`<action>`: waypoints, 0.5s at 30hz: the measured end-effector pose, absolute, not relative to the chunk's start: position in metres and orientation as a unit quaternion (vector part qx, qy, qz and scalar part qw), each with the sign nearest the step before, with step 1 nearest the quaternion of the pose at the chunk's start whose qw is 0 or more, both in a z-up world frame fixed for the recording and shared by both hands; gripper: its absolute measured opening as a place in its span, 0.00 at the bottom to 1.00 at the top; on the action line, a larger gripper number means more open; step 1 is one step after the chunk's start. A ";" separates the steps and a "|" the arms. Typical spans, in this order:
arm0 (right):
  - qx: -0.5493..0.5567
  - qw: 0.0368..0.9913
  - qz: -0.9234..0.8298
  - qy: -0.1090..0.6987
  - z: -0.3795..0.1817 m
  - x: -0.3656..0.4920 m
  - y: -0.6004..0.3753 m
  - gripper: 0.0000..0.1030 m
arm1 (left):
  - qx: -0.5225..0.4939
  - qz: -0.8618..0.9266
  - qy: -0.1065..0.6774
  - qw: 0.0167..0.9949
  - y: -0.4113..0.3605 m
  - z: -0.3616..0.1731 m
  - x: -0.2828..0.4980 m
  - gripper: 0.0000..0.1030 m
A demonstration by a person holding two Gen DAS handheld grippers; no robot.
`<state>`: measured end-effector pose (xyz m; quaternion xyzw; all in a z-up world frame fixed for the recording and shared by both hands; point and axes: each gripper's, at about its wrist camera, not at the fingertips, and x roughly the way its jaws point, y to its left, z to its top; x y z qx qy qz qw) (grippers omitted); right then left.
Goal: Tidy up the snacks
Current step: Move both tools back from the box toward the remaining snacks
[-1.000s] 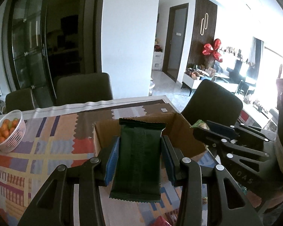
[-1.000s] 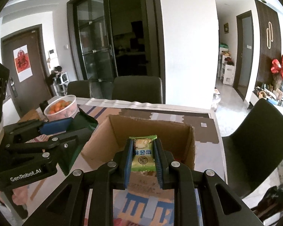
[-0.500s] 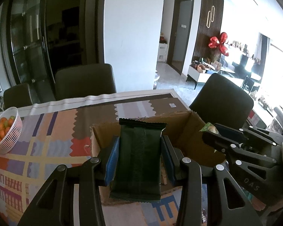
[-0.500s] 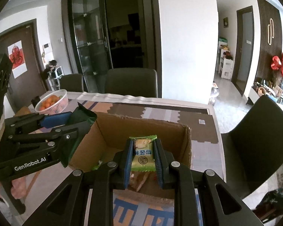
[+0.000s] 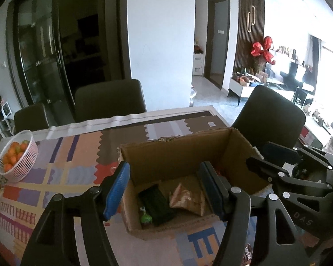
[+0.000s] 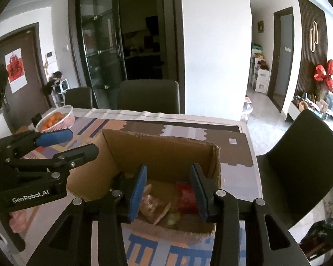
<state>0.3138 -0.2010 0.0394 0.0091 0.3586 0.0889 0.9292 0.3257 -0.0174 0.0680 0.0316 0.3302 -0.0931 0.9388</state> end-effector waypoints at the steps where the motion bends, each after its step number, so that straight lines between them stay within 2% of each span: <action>1: 0.010 0.930 0.091 0.357 0.041 0.310 -0.202 0.41 | 0.031 -0.094 0.327 0.940 -0.017 0.070 0.320 0.64; 15: 0.003 0.941 0.105 0.321 0.062 0.241 -0.207 0.41 | 0.034 -0.121 0.290 0.949 -0.032 0.088 0.244 0.65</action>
